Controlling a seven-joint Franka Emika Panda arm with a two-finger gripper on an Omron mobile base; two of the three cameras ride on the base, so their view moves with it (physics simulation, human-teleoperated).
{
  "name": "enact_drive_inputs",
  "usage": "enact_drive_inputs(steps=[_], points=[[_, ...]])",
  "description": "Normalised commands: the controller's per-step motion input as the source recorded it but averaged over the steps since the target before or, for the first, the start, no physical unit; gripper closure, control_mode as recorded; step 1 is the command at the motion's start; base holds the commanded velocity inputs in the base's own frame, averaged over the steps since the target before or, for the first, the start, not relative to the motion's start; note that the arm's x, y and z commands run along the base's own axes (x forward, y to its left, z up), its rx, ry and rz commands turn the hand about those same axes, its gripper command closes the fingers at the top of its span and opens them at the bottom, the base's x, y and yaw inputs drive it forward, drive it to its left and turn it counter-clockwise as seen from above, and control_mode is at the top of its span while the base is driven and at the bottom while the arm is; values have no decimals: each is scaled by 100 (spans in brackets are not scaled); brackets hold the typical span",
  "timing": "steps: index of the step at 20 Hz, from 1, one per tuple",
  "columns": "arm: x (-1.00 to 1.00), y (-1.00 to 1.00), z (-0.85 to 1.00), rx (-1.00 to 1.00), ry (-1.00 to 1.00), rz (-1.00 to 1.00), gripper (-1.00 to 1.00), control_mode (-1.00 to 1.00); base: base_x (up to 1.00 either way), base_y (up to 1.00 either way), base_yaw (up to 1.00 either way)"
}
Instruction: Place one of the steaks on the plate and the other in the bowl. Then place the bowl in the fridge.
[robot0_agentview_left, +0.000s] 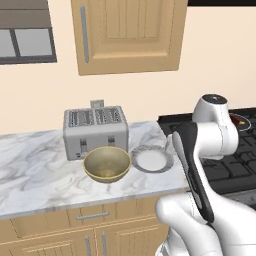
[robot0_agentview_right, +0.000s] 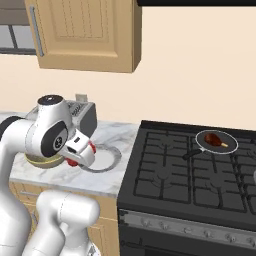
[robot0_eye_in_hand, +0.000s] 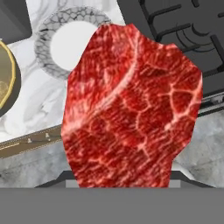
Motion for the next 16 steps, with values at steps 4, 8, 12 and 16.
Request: enact_drive_inputs(steps=[4,8,12,16], points=[[0,0,0,0,0,0,100,100,44,-1,8],[32,0,-6,0,0,5,100,-100,8,0,1],[81,0,-18,0,0,10,100,-100,0,0,0],[90,-4,-28,0,0,12,100,-100,0,0,0]])
